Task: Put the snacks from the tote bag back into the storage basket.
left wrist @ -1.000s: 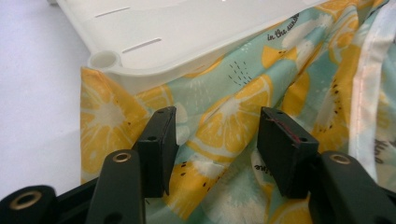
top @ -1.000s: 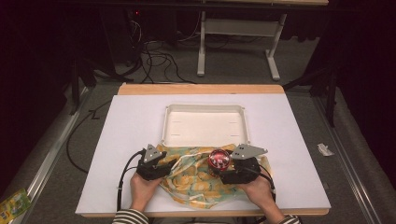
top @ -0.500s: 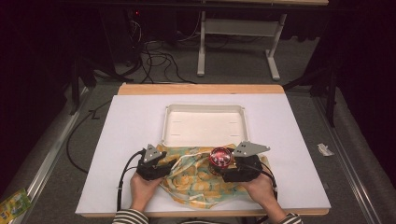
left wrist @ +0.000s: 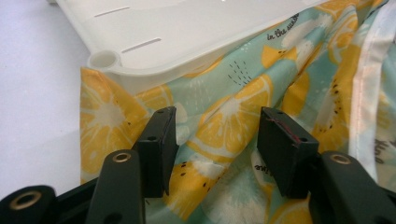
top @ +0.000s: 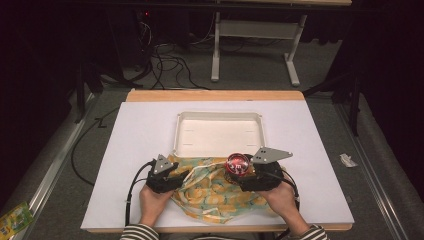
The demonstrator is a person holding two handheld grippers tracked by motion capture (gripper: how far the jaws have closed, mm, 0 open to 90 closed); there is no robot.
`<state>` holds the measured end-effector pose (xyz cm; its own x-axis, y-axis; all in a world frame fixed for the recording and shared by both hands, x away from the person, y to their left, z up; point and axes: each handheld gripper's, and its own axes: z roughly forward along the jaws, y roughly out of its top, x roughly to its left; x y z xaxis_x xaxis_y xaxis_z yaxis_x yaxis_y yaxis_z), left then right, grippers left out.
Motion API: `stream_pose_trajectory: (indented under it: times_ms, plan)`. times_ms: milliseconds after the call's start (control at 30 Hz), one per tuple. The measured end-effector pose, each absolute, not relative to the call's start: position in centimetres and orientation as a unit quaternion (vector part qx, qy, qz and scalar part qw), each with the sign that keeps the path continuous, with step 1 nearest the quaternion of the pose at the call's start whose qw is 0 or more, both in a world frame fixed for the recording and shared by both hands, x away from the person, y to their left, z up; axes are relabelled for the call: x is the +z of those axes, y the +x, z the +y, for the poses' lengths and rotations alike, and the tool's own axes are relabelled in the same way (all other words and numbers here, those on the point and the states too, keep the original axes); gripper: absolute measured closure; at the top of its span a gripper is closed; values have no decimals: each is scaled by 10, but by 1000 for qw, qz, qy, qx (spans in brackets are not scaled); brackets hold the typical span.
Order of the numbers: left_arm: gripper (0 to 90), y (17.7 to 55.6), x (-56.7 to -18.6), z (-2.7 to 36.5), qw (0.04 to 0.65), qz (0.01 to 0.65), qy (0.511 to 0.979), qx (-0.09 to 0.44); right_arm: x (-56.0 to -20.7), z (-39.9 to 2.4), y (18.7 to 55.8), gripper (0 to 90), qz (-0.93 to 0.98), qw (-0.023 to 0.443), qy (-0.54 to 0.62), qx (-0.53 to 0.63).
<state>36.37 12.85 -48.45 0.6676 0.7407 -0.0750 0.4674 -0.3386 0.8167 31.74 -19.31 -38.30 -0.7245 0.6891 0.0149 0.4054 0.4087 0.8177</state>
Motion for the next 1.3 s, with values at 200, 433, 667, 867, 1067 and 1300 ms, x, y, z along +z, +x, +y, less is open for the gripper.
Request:
stream_pose_trajectory:
  times_ms: [200, 433, 667, 867, 1067, 1300]
  plan:
    - [477, 363, -484, 129, 436, 376, 803, 157, -379, -194, 321, 262, 820, 162, 336, 434]
    - [477, 364, -484, 129, 436, 376, 803, 156, -372, -195, 326, 262, 820, 164, 335, 435]
    - [477, 363, -484, 129, 436, 376, 802, 157, -365, -198, 332, 262, 816, 167, 336, 440]
    - [477, 363, -484, 129, 436, 376, 802, 157, -360, -200, 336, 262, 814, 169, 340, 440]
    - [476, 363, -484, 129, 437, 376, 802, 157, -357, -202, 344, 262, 813, 169, 343, 439]
    - [476, 363, -484, 129, 438, 375, 802, 157, -354, -203, 354, 262, 812, 172, 350, 435]
